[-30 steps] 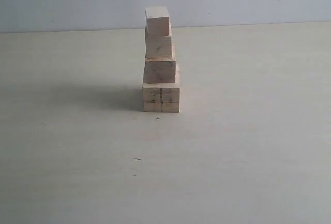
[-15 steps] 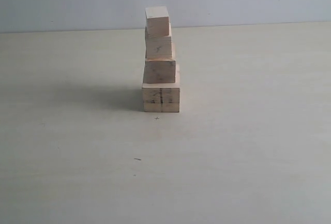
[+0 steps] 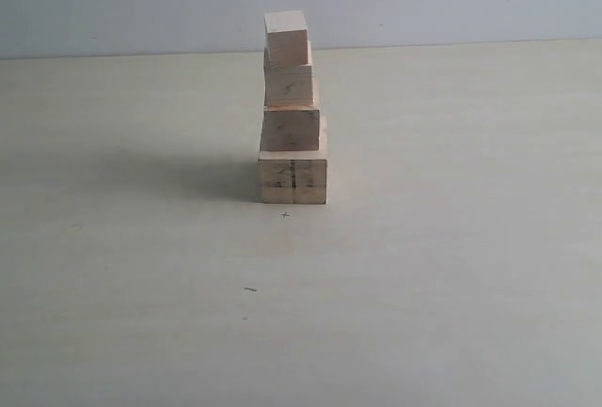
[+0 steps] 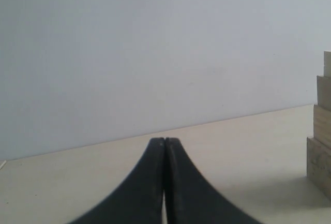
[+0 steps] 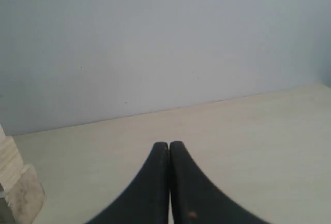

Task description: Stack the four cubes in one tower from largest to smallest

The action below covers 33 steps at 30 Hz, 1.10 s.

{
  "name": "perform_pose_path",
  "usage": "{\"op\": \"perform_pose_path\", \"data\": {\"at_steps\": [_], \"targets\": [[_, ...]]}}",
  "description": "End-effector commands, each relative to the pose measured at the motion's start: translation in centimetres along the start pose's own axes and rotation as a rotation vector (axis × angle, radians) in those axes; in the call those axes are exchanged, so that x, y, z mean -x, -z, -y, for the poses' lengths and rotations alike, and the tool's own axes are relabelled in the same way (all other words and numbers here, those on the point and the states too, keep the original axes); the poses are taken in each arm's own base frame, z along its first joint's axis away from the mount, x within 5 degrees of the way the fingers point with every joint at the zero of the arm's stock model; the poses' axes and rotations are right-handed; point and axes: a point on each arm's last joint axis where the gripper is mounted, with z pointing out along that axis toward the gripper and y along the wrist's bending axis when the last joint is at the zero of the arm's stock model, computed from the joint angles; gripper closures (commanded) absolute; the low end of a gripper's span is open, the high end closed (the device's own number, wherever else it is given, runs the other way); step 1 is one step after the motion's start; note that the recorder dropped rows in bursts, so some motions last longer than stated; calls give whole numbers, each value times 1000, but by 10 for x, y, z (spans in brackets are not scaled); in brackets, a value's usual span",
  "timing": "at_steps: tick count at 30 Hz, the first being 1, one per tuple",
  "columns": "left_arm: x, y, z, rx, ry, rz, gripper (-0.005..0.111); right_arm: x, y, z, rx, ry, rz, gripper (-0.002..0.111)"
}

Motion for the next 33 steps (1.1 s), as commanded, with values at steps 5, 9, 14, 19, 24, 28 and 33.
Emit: {"op": "perform_pose_path", "data": {"at_steps": [5,9,14,19,24,28,33], "targets": [[0,0,0,2,-4,4,107,-28,0,0,8,9,-191,108],[0,0,0,0,-4,4,107,-27,0,0,9,6,-189,108],[0,0,0,0,-4,4,107,-27,0,0,9,8,-189,108],[0,0,0,0,-4,4,107,-27,0,0,10,6,-189,108],[-1,0,-3,36,-4,1,107,-27,0,0,10,6,-189,108],[-4,1,-11,122,60,-32,107,-27,0,0,10,6,-189,108],[-22,4,-13,182,288,-214,107,-27,0,0,10,6,-189,108]]}}
